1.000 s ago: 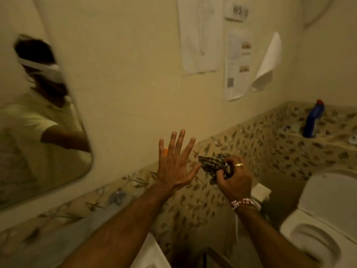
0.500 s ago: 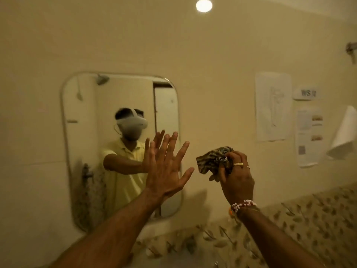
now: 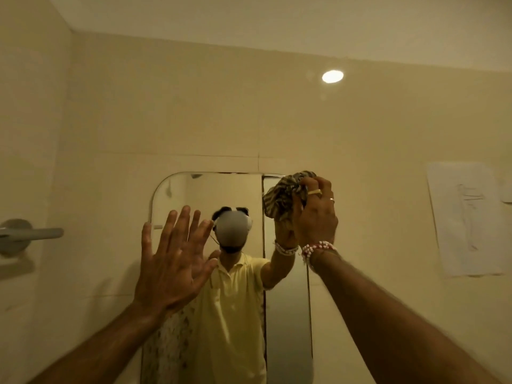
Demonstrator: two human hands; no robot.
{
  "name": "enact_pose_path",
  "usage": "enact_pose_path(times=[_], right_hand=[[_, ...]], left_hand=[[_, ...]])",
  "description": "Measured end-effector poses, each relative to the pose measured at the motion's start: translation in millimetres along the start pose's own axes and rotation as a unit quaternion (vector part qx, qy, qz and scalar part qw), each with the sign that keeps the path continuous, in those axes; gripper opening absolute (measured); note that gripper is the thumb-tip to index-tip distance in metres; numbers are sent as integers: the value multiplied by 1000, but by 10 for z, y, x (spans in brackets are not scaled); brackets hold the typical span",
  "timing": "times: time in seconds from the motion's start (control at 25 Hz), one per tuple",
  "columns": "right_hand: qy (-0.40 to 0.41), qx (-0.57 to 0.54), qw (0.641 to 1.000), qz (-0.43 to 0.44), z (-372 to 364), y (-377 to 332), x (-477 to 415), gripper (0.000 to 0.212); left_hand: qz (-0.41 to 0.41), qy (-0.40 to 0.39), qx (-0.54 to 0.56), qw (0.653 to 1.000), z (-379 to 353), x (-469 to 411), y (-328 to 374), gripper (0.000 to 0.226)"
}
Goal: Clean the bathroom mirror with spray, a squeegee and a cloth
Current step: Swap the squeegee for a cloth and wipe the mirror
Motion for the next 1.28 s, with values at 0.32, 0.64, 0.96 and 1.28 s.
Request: enact_pose_path(times=[0.32,0.64,0.96,1.28], right_hand=[[-68,71,993,59,-693,39,126,56],[-96,72,985,127,-1219,-703,305,60],[-143,55,967,206,-1877,-1868,478,52],[-158,63,935,313,-1855,-1695,1262,53]], left_hand=[[37,18,-41,998,-79,-237,-203,89],[62,17,-47,997,-55,-265,-709,84],[119,10,-3,993,48,-109,-1277,74],[141,30,78,986,67,220,-1144,64]])
Point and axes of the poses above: each hand's wrist, its own x-axis away from the middle knuckle, its own z-axis out of the back of the hand, y = z × x, the point moved 4 cm from there along -x, towards the middle knuckle, and after that the axes turned 2 degrees about y, right-handed, at the moved point
